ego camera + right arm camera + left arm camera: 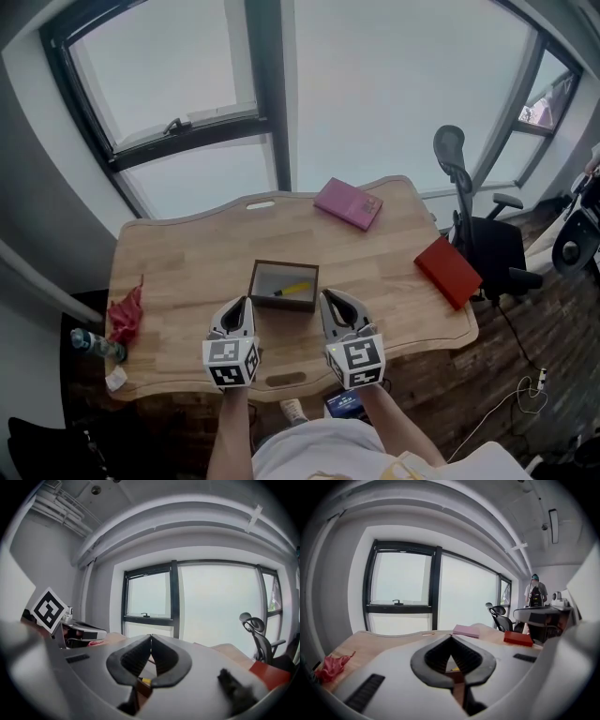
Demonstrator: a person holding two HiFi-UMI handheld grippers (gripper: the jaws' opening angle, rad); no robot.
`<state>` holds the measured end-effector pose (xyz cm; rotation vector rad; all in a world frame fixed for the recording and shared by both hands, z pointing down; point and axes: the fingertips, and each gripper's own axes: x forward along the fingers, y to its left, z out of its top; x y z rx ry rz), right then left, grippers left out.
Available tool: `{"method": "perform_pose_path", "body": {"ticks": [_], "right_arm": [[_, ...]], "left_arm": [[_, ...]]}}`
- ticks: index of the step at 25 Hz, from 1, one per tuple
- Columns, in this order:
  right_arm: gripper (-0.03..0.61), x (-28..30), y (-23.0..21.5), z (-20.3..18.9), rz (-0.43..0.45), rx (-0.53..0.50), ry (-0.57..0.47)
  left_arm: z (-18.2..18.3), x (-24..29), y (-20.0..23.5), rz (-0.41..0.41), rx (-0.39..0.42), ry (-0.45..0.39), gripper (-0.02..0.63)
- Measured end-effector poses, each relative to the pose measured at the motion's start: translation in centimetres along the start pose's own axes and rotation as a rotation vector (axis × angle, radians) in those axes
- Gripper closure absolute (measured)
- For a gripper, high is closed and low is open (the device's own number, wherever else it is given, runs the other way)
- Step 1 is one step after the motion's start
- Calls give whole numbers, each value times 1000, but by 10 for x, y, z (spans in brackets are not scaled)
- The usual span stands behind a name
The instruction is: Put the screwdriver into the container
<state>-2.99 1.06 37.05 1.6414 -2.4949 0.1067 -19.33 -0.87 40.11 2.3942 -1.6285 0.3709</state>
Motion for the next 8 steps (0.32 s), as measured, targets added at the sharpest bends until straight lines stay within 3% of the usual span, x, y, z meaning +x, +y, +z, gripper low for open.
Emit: {"method": "perform_pose_path", "body": {"ticks": [8], "right_arm": [[546, -8, -11, -1, -17, 11, -3]], "left_arm": [[2, 5, -12, -12, 93, -10, 600]]}}
